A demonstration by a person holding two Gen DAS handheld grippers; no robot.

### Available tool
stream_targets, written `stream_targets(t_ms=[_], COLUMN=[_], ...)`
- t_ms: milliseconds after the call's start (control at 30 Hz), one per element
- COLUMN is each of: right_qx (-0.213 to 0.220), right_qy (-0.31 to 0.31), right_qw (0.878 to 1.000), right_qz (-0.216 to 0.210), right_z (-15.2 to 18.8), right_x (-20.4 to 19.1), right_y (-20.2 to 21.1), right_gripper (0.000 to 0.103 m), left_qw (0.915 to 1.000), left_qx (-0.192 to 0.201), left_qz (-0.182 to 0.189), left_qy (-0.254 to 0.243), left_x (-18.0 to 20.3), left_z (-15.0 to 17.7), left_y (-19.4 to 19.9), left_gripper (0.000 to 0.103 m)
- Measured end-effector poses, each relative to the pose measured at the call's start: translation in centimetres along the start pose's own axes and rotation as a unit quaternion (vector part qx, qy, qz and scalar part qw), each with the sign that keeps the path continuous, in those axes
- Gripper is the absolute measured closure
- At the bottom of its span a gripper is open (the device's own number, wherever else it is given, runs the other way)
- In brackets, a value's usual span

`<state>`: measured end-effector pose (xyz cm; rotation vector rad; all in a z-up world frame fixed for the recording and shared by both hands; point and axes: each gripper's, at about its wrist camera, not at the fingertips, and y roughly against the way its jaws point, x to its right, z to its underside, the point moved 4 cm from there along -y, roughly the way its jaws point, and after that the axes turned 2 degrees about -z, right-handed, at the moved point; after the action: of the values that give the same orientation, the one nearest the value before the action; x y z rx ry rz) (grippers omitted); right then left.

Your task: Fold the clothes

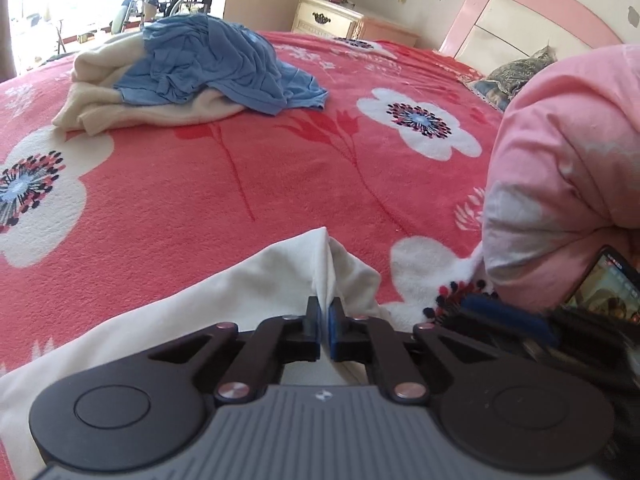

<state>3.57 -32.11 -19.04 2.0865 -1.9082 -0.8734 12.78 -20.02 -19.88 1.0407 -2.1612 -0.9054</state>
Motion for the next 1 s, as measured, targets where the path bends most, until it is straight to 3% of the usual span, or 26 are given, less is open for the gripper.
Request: stream_targets(t_ms=[133, 367, 633, 800, 1000], right_qx=[-0.018, -0.028, -0.041, -0.032, -0.013], right_qy=[-0.018, -0.074, -0.074, -0.104, -0.095], right_qw=[1.0, 0.997, 0.994, 0.993, 0.995], right_qz=[0.017, -0.02, -0.064, -0.051, -0.006], right_z=[-0.3, -0.1, 0.4, 0.3, 0.8], right_x=[1.1, 2.5, 1.3, 1.3, 1.3], right_y=[-3.0, -6.3, -6.9, -7.0, -5.6], right_gripper=[0.084, 0.086, 0.095, 0.095, 0.092], left_qw=[1.0, 0.9999, 0.9997, 0.9997, 0.9996], left_qx=[0.003, 0.008, 0.011, 0.01, 0.011], left_qz=[0.003, 0.012, 0.023, 0.021, 0.026], left_qy=[0.001, 0.002, -0.002, 0.001, 0.004], left_x=[-0.3, -0.5, -0.3, -0.5, -0.7], left_z=[0.2, 0.2, 0.2, 0.3, 0.4], left_y=[0.5, 0.9, 0.8, 0.8, 1.1], left_gripper=[0.098, 0.099, 0.099, 0.098, 0.098])
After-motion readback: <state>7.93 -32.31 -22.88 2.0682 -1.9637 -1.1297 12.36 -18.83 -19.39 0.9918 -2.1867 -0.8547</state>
